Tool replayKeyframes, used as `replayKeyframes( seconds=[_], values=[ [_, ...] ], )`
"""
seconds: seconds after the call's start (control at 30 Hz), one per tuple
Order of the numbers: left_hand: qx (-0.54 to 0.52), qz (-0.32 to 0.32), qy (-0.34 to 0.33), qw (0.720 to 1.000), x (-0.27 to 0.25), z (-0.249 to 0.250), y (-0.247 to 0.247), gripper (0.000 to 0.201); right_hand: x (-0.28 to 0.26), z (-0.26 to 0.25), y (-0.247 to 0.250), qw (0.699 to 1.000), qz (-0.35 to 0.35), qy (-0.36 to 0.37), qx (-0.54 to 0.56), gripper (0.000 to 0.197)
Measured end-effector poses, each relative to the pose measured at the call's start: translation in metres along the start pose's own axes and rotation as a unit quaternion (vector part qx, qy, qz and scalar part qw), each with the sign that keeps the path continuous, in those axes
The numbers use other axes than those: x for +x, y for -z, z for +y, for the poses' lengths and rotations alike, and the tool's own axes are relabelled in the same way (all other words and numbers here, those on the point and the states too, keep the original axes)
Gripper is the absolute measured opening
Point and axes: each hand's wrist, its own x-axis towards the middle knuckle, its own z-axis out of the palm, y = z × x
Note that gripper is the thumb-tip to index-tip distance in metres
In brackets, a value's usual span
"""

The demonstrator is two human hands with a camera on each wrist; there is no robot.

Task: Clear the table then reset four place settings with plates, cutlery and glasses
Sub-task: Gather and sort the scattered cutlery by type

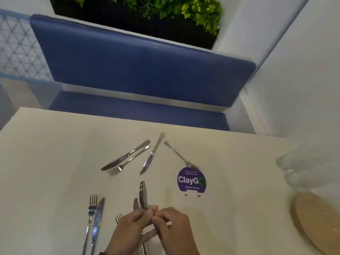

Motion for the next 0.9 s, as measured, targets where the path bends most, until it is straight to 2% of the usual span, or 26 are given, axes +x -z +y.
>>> replayKeyframes(
  seconds=[0.07, 0.13, 0.2, 0.33, 0.47, 0.6, 0.73, 0.8, 0.9],
  values=[
    [0.037, -0.029, 0.025, 0.999, 0.003, -0.008, -0.023, 0.019, -0.011, 0.010, 0.025, 0.999, -0.020, -0.038, -0.001, 0.020],
    [0.077, -0.063, 0.061, 0.993, 0.008, -0.017, -0.047, 0.021, -0.024, 0.023, 0.048, 0.997, -0.024, -0.071, -0.004, 0.015],
    [0.114, -0.095, 0.104, 0.983, 0.016, -0.029, -0.073, 0.022, -0.038, 0.039, 0.071, 0.994, -0.009, -0.106, 0.005, 0.005],
    [0.196, -0.143, 0.154, 0.958, 0.037, -0.051, -0.126, 0.020, -0.058, 0.075, 0.117, 0.983, 0.022, -0.174, 0.051, 0.006],
    [0.209, -0.165, 0.190, 0.945, 0.057, -0.084, -0.184, 0.020, -0.071, 0.119, 0.168, 0.974, 0.028, -0.207, 0.085, 0.008],
    [0.244, -0.156, 0.176, 0.941, 0.073, -0.118, -0.238, 0.026, -0.073, 0.175, 0.213, 0.972, 0.048, -0.225, 0.046, 0.007],
    [0.307, -0.119, 0.133, 0.935, 0.087, -0.132, -0.280, 0.023, -0.037, 0.255, 0.265, 0.956, 0.116, -0.253, -0.097, 0.034],
    [0.320, -0.111, 0.113, 0.934, 0.092, -0.132, -0.286, 0.023, -0.007, 0.285, 0.293, 0.936, 0.149, -0.290, -0.131, 0.026],
    [0.325, -0.087, 0.096, 0.937, 0.092, -0.130, -0.284, 0.021, 0.034, 0.312, 0.328, 0.914, 0.147, -0.331, -0.183, 0.023]
  ],
)
